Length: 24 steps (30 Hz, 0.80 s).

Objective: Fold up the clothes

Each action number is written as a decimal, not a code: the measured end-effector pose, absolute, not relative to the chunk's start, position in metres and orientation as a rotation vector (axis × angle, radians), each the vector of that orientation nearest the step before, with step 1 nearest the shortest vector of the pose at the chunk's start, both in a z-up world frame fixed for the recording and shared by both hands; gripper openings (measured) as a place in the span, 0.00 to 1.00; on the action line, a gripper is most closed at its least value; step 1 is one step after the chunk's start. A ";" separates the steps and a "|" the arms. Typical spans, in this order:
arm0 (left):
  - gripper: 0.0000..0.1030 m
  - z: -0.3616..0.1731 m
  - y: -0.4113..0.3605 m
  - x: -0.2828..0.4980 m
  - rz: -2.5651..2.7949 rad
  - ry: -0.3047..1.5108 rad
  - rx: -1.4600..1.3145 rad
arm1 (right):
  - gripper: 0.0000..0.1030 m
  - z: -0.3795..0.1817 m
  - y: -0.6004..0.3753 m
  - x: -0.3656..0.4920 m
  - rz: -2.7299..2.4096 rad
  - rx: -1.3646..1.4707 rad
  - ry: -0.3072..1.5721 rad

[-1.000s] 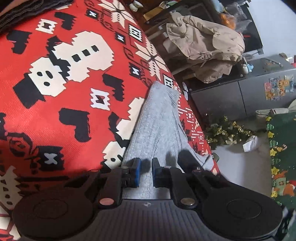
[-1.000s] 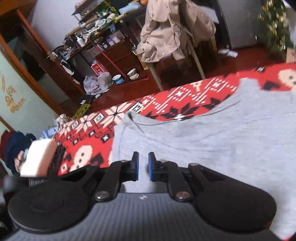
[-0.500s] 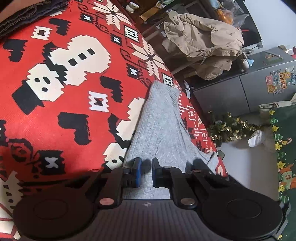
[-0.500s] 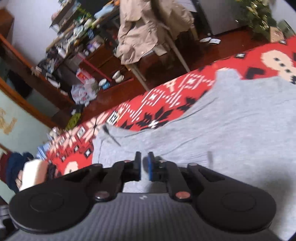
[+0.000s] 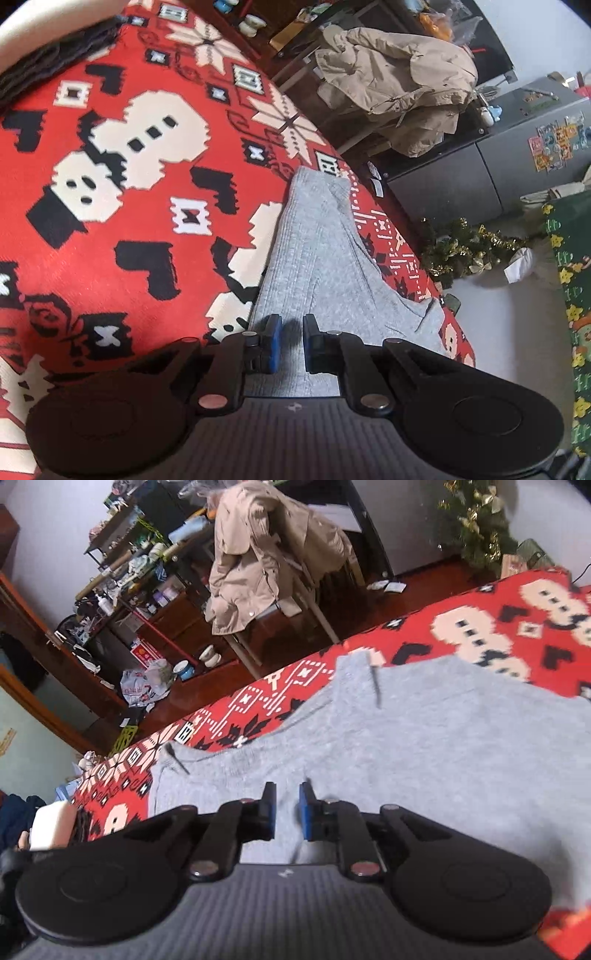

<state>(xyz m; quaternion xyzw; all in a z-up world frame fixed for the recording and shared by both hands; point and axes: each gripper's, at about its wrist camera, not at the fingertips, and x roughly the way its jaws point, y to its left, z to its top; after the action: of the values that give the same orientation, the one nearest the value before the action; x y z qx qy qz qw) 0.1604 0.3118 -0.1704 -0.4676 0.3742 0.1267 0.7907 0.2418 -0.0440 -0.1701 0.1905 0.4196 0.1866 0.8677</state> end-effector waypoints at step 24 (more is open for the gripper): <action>0.20 -0.171 0.260 0.175 0.114 0.833 -0.946 | 0.43 -0.186 -0.259 0.200 -0.075 0.681 0.795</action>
<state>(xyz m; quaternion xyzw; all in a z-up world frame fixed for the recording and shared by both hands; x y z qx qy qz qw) 0.1755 0.2599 -0.1705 -0.4419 0.3892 0.0531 0.8065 0.2000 -0.2586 -0.1859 0.3250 0.3793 -0.0360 0.8656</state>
